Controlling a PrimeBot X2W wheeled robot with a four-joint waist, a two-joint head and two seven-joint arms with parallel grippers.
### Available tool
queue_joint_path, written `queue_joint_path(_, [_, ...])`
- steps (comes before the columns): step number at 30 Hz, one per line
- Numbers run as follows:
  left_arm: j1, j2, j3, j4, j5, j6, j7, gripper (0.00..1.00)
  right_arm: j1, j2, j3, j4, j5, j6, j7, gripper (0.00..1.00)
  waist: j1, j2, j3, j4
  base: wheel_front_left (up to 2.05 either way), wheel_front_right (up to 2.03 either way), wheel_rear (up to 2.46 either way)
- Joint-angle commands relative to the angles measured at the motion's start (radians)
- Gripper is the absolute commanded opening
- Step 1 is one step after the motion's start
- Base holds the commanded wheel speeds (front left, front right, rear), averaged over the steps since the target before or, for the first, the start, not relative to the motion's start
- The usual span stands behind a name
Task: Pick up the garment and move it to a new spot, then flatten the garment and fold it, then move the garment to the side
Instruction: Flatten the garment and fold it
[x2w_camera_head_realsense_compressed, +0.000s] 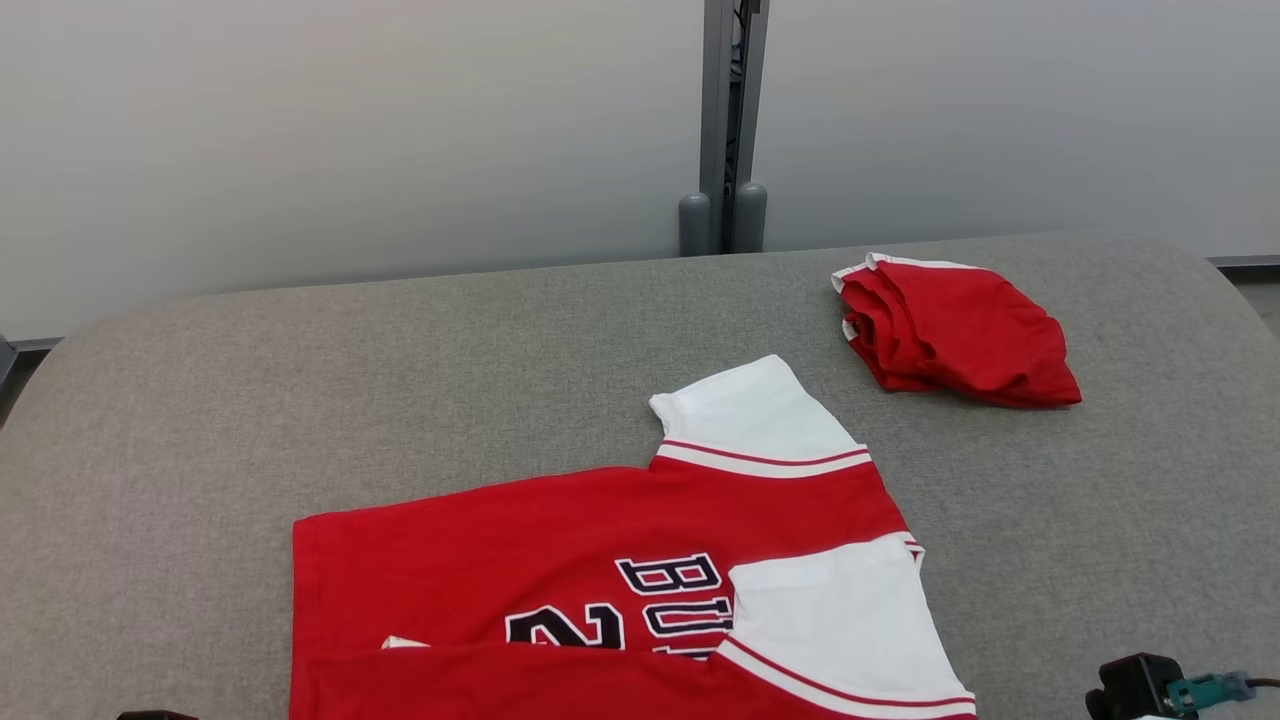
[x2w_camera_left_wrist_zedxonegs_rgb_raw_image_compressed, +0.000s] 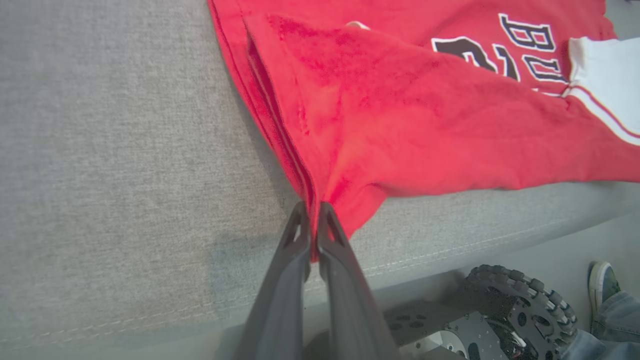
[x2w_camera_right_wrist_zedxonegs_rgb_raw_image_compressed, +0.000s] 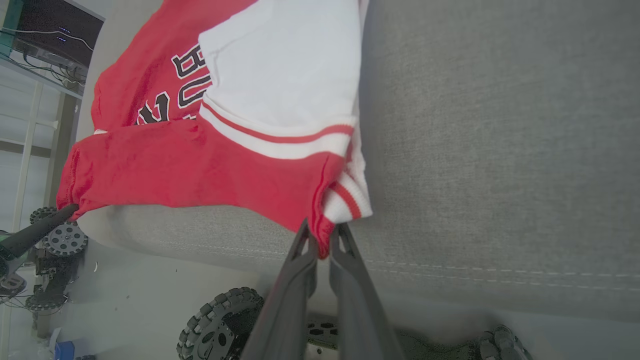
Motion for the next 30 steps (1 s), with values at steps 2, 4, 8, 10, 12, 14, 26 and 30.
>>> queue_joint_path(2, [0.018, 0.016, 0.003, -0.021, -0.013, 0.015, 0.007, 0.0, 0.025, 0.011, -0.016, -0.03, -0.006, 0.0, 0.025, 0.0, 0.0, 0.0, 0.001, -0.002, 0.0, 0.0, 0.0])
queue_joint_path(4, [0.025, 0.029, 0.001, -0.038, -0.022, 0.026, 0.016, 0.0, 0.037, 0.018, -0.033, -0.052, -0.012, 0.0, 0.049, 0.0, 0.0, 0.0, 0.002, -0.003, 0.0, 0.0, 0.0])
queue_joint_path(8, [0.034, 0.038, 0.004, -0.066, -0.031, 0.041, 0.02, 0.0, 0.055, 0.037, -0.059, -0.09, -0.028, 0.0, 0.08, 0.0, 0.0, 0.0, 0.003, -0.002, 0.0, 0.0, 0.0])
queue_joint_path(10, [0.038, 0.044, 0.008, -0.074, -0.029, 0.048, 0.019, 0.0, 0.054, 0.04, -0.075, -0.107, -0.039, 0.0, 0.083, 0.0, 0.0, 0.0, 0.003, 0.0, 0.0, 0.0, 0.0])
queue_joint_path(12, [0.039, 0.05, 0.01, -0.08, -0.03, 0.054, 0.019, 0.0, 0.054, 0.044, -0.085, -0.111, -0.045, 0.0, 0.087, 0.0, 0.0, 0.0, 0.002, 0.002, 0.0, 0.0, 0.0])
queue_joint_path(14, [0.039, 0.055, 0.011, -0.086, -0.031, 0.059, 0.024, 0.0, 0.056, 0.048, -0.093, -0.117, -0.054, 0.0, 0.095, 0.0, 0.0, 0.0, 0.001, 0.004, 0.0, 0.0, 0.0])
queue_joint_path(26, [0.033, 0.055, 0.009, -0.105, -0.035, 0.073, 0.038, 1.0, 0.046, 0.079, -0.108, -0.115, -0.089, 0.0, 0.118, 1.0, 0.0, 0.0, 0.01, 0.011, 0.0, 0.0, 0.0])
queue_joint_path(30, [0.034, 0.059, 0.009, -0.108, -0.035, 0.078, 0.04, 1.0, 0.04, 0.083, -0.117, -0.122, -0.095, 0.0, 0.12, 1.0, 0.0, 0.0, 0.009, 0.01, 0.0, 0.0, 0.0])
